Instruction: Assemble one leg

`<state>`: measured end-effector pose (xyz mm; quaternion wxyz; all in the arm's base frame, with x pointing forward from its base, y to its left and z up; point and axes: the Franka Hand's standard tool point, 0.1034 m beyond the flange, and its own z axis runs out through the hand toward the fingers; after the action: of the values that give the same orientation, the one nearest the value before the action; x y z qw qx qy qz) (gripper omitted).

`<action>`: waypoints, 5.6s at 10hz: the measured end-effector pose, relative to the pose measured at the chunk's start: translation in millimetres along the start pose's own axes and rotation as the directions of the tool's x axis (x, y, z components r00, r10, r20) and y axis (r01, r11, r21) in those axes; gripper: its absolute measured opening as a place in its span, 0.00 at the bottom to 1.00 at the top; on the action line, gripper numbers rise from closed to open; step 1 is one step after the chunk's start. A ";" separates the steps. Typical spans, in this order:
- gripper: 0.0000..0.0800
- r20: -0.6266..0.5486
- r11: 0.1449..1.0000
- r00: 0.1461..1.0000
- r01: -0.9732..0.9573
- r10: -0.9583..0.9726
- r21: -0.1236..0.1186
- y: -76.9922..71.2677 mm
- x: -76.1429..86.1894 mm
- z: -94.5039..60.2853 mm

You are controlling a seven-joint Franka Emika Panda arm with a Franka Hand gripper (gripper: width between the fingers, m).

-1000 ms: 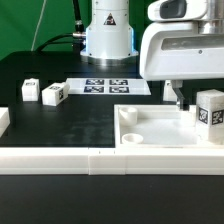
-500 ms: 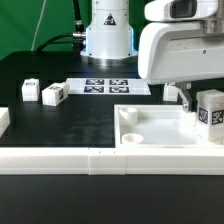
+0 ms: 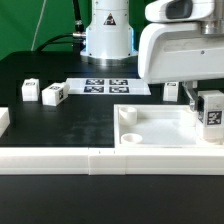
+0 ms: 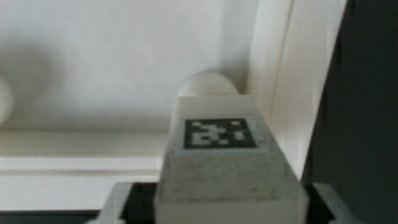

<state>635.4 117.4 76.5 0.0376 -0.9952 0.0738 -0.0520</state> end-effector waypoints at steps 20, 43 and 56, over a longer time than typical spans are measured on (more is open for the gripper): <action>0.81 0.030 0.721 0.722 -0.692 0.692 0.020 -2.8 -5.4 3.0; 0.36 -0.034 0.678 0.680 -0.734 0.733 -0.040 -3.3 -4.6 3.7; 0.76 0.003 0.252 0.252 -0.968 0.968 -0.013 -4.6 -5.3 4.2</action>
Offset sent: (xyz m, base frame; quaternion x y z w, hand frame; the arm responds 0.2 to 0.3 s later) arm -0.0057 -0.0104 -0.0069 -0.0188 -0.0116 0.2530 0.9672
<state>631.4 123.0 72.1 0.0577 -0.7427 0.6670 -0.0127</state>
